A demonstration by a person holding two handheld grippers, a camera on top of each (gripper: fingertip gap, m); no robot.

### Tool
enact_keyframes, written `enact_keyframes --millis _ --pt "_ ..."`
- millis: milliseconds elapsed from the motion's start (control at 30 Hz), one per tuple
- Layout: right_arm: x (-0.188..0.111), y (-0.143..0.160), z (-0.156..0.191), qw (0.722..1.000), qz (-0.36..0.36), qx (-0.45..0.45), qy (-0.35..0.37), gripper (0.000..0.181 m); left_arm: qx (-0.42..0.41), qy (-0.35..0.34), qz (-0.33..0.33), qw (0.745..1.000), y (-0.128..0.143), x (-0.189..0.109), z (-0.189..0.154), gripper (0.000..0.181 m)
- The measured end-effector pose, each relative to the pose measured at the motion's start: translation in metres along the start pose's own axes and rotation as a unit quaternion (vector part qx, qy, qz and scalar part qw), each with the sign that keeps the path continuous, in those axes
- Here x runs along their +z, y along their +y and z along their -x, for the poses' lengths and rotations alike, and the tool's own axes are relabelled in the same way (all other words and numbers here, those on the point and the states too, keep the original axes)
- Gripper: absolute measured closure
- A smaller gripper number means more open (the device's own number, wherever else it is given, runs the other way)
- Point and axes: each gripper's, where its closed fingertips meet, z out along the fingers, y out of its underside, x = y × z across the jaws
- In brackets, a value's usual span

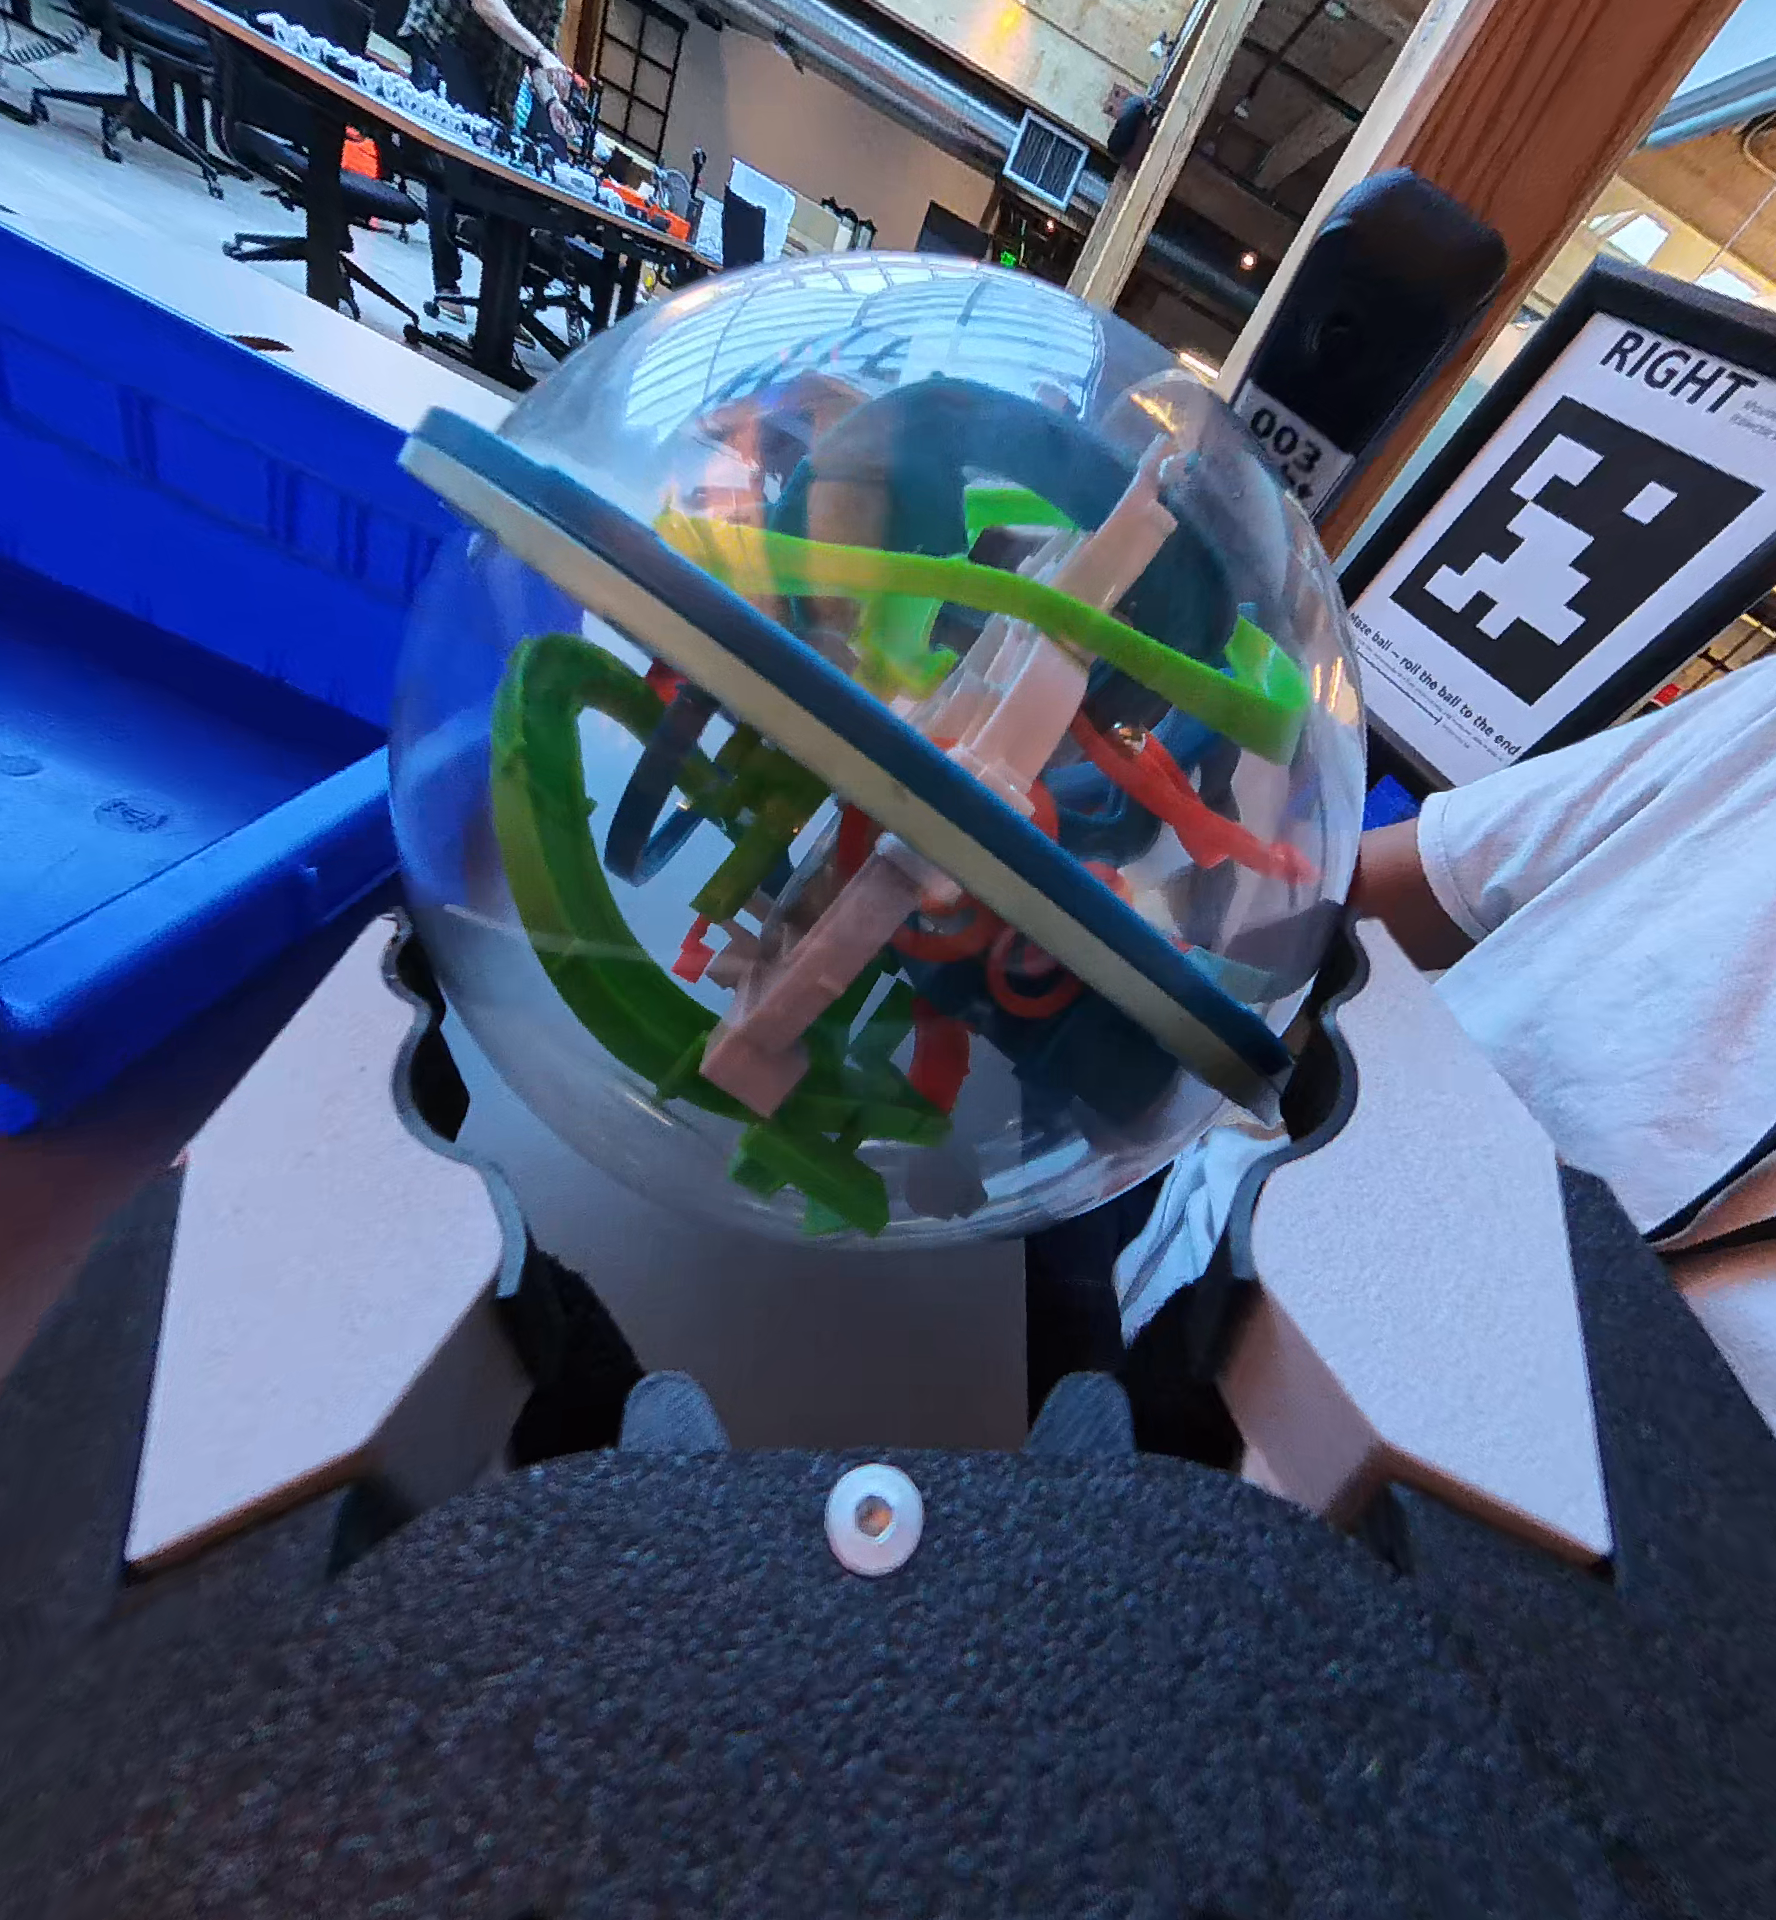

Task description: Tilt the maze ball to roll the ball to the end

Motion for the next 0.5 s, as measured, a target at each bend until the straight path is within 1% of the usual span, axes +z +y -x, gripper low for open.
enact_keyframes --millis 100,167,233,367,500 --pt "-0.002 0.002 0.000 1.000 0.008 0.001 0.000 0.028 -0.005 0.005 0.003 1.000 0.003 0.003 0.000 0.024" --pt "-0.004 0.001 0.000 1.000 0.012 0.000 0.001 0.032 -0.010 0.012 0.004 1.000 0.004 0.004 -0.001 0.024" --pt "-0.006 -0.002 0.001 1.000 0.017 -0.004 0.001 0.030 -0.020 0.027 0.007 0.999 0.006 0.005 -0.002 0.024" --pt "-0.012 -0.013 0.004 1.000 0.014 -0.008 0.001 0.028 -0.037 0.055 -0.008 0.998 0.005 0.005 -0.008 0.023" --pt "-0.014 -0.019 0.006 1.000 0.009 -0.018 0.001 0.028 -0.033 0.059 -0.012 0.998 0.004 0.004 -0.012 0.023"
